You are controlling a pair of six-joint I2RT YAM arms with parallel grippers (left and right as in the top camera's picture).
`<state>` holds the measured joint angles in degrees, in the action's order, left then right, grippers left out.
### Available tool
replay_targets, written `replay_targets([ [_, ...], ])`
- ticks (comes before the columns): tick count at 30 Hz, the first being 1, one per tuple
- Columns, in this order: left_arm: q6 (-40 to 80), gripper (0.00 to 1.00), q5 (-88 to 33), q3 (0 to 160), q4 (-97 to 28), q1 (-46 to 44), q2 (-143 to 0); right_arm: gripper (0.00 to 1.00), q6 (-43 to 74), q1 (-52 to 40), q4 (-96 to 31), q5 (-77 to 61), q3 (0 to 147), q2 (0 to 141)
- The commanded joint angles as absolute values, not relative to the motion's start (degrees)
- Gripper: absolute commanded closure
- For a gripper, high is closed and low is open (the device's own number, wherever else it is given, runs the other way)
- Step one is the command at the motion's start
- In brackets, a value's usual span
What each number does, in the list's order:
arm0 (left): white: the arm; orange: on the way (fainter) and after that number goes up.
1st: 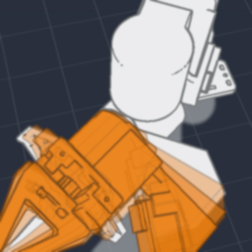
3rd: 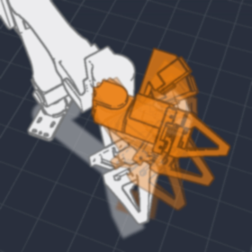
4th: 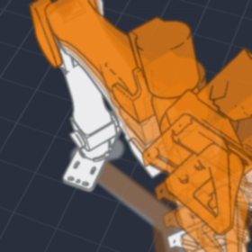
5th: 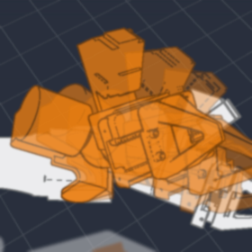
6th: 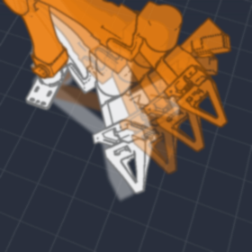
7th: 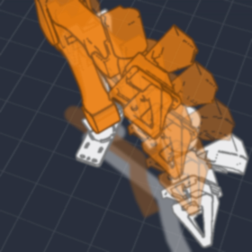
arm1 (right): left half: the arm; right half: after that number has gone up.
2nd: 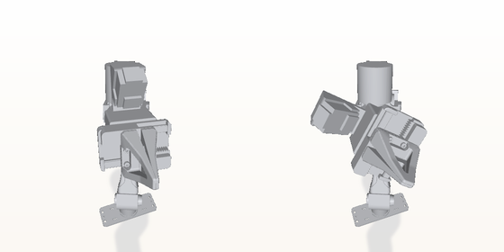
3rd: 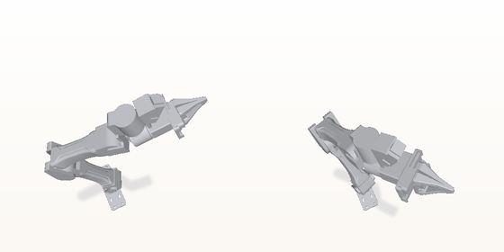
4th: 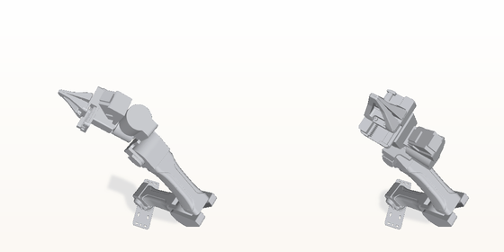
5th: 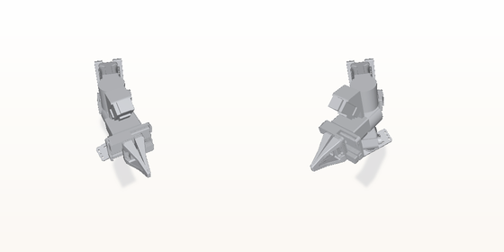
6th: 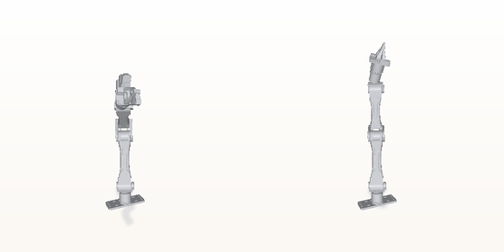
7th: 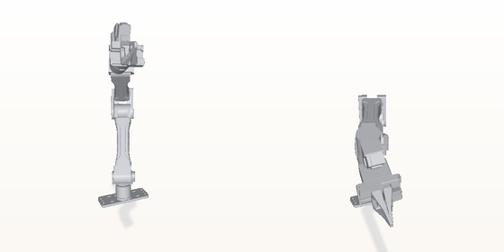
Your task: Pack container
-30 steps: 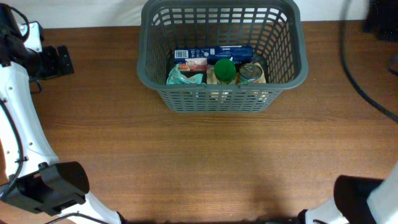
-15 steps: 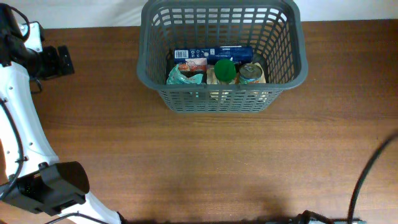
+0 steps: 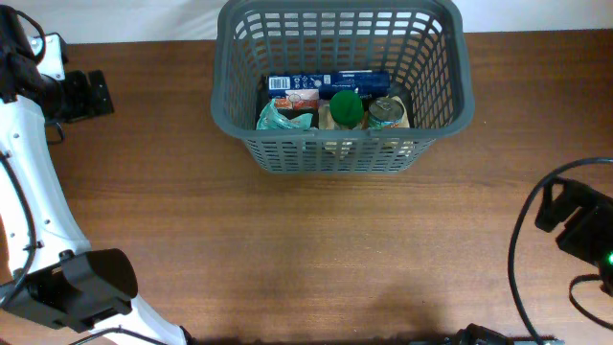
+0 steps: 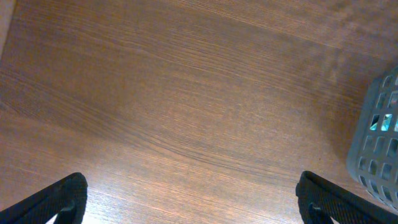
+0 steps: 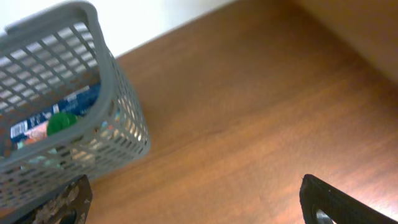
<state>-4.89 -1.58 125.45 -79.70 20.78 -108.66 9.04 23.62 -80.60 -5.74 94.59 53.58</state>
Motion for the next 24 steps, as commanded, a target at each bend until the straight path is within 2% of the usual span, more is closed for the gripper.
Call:
replay_targets([
  [1,-4.5,0.01,-2.2,125.3,-79.7,21.2,-108.4,0.01,7.6,24.0,-79.8,-4.8,93.0,55.2],
  [4,-4.5,0.01,-2.2,125.3,-79.6,21.2,-108.4,0.01,6.2,23.9,-71.6,-3.9,90.7,56.4],
  [6,-4.5,0.01,-2.2,125.3,-79.6,21.2,-108.4,0.01,5.8,23.4,-58.8,-3.8,83.8,53.2],
  [8,-4.5,0.01,-2.2,125.3,-79.6,21.2,-108.4,0.01,5.8,19.0,-38.2,-2.2,67.0,43.4],
  [12,-4.5,0.01,-2.2,125.3,-79.6,21.2,-108.4,0.01,5.8,11.6,-23.7,-0.1,47.6,31.5],
  [18,-4.5,0.01,-2.2,125.3,-79.7,21.2,-108.4,0.01,6.0,4.6,-22.7,-1.0,24.4,12.0],
  [24,-4.5,0.01,-2.2,125.3,-79.7,21.2,-108.4,0.01,6.0,2.9,-24.9,-2.3,15.1,3.6],
])
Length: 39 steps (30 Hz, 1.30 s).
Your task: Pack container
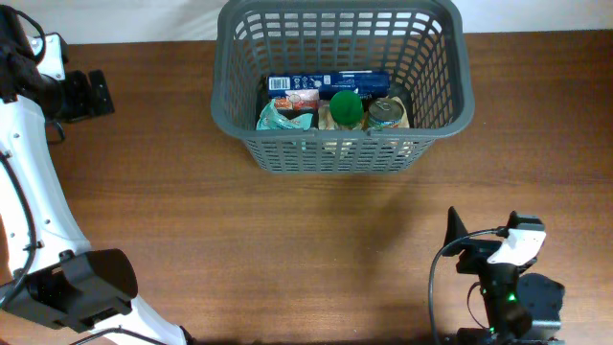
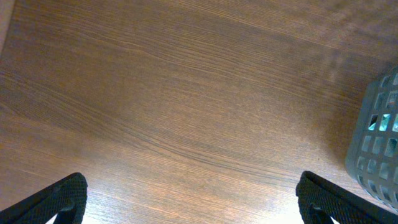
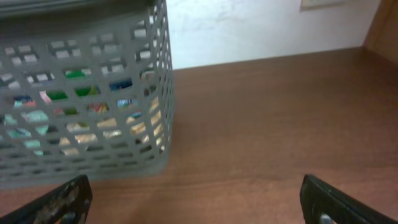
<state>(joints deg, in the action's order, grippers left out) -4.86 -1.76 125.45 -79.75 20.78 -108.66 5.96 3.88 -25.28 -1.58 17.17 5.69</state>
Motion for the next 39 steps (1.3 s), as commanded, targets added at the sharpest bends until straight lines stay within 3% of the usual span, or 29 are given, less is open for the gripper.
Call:
replay_targets([
  [1,-4.5,0.01,-2.2,125.3,-79.6,21.2,-108.4,0.01,6.0,2.9,-24.9,-2.3,14.5,3.4],
  [39,-4.5,0.01,-2.2,125.3,-79.6,21.0,-108.4,0.01,6.0,3.0,-24.6,-2.3,7.1,0.2],
])
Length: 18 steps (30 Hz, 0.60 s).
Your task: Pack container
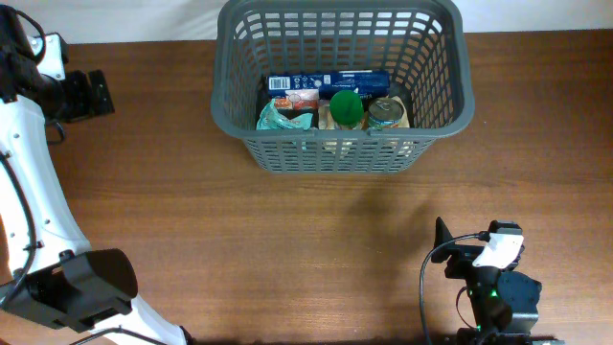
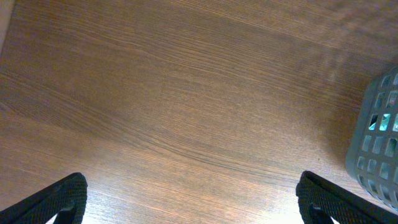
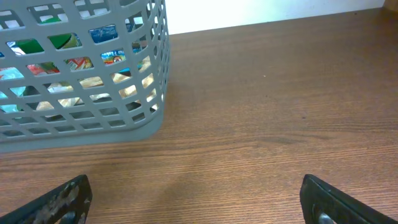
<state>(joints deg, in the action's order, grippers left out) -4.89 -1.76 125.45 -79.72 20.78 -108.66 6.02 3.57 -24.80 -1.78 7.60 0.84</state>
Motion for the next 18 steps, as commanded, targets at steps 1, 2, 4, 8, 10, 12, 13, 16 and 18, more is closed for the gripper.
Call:
replay_targets([
  [1,-4.5,0.01,-2.2,125.2,-79.6,21.0,-107.7,0.01,6.0,3.0,-24.6,-2.3,7.1,0.2],
  [2,-4.5,0.01,-2.2,124.8,-79.6,21.0,-106.8,0.01,6.0,3.0,-24.6,-2.3,7.1,0.2],
  [4,-4.5,0.01,-2.2,120.9,-79.5,21.0,-102.5,0.01,6.0,3.0,-24.6,-2.3,7.1,0.2],
  [8,-4.5,0.01,-2.2,108.7,-79.6,21.0,-91.7,0.01,6.0,3.0,-24.6,-2.3,7.1,0.2],
  [10,-4.5,0.01,-2.2,99.4,-79.6,20.4,-83.9,0.01,6.0,3.0,-24.6,-2.3,7.1,0.2],
  [12,-4.5,0.01,-2.2,92.5,-79.6,18.7,-77.6,0.01,6.0,3.0,-24.6,-2.3,7.1,0.2],
  [13,-4.5,0.01,-2.2,87.2,-79.6,16.4,-73.0,0.01,6.0,3.0,-24.6,-2.3,7.1,0.2],
  [16,-4.5,0.01,-1.3,75.1,-80.0,9.6,-63.5,0.01,6.0,3.0,-24.6,-2.3,7.1,0.2],
  [18,-4.5,0.01,0.4,71.3,-81.3,8.5,-61.2,0.01,6.0,3.0,-24.6,-2.3,7.1,0.2],
])
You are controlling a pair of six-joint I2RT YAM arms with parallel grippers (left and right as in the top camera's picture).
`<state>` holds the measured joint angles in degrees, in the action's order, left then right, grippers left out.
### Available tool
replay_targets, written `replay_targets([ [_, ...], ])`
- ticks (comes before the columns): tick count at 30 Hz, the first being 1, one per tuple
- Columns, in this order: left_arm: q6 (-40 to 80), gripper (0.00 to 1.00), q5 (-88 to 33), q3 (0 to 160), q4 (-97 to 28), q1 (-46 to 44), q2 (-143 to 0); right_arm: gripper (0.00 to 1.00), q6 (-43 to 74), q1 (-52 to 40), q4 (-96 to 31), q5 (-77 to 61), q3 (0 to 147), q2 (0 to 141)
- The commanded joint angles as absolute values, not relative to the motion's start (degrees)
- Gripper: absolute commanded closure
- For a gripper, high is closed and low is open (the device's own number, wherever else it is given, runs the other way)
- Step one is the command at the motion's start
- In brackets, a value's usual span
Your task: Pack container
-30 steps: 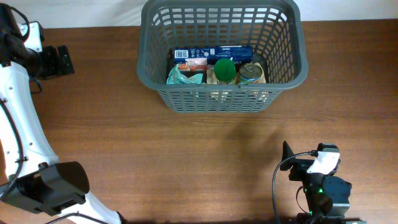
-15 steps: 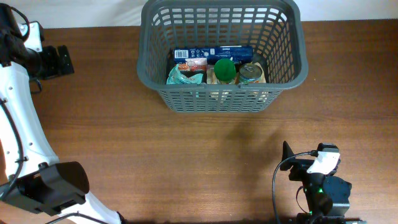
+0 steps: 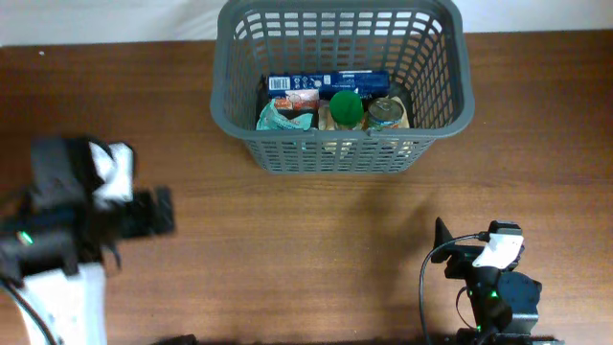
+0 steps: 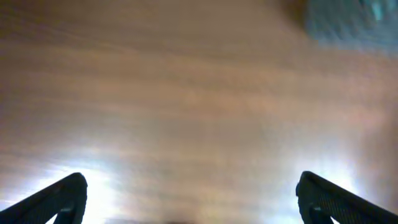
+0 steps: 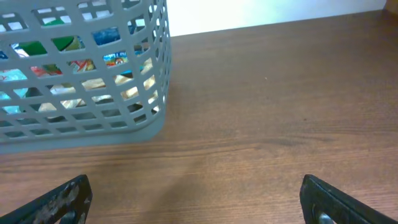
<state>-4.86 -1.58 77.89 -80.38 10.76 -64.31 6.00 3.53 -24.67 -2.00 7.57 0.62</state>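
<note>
A grey plastic basket (image 3: 342, 86) stands at the back middle of the table. Inside it lie a blue box (image 3: 326, 81), a teal packet (image 3: 284, 117), a green-lidded bottle (image 3: 346, 107) and a can (image 3: 387, 113). My left gripper (image 3: 158, 213) is over the left middle of the table, blurred, open and empty (image 4: 193, 205). My right gripper (image 3: 442, 238) sits low at the front right, open and empty (image 5: 196, 202), facing the basket (image 5: 81, 74).
Bare brown wood table (image 3: 316, 230) lies between both arms and the basket. A white wall (image 5: 267, 12) runs behind the table's far edge. The left wrist view is motion-blurred, with the basket as a grey smear (image 4: 351, 22) at top right.
My left arm has left the back left corner and is now over the left middle of the table; its wrist view is blurred. The right arm has not moved.
First my right arm was at the right edge, looking down on the basket. Then it stood low at the front right facing the basket's side, and it has stayed there. My left arm stayed at the back left until now. Both grippers were open throughout.
</note>
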Motion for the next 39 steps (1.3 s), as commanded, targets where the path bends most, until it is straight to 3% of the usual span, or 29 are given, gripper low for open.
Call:
replay_targets([
  [1,-4.5,0.01,0.4,70.2,-81.6,8.5,-60.6,0.01,6.0,3.0,-24.6,-2.3,7.1,0.2],
  [6,-4.5,0.01,1.3,69.8,-76.4,8.5,-58.2,0.01,6.0,3.0,-24.6,-2.3,7.1,0.2],
  [15,-4.5,0.00,-0.3,64.3,-38.0,4.5,-45.6,0.01,6.0,3.0,-24.6,-2.3,7.1,0.2],
  [20,-4.5,0.01,-0.7,46.2,-24.2,1.4,-33.2,0.01,6.0,3.0,-24.6,-2.3,7.1,0.2],
  [28,-4.5,0.01,-0.7,17.5,-15.7,0.0,-12.4,0.01,6.0,3.0,-24.6,-2.3,7.1,0.2],
  [39,-4.5,0.01,-0.6,4.1,-13.3,0.1,-0.3,0.01,6.0,3.0,-24.6,-2.3,7.1,0.2],
])
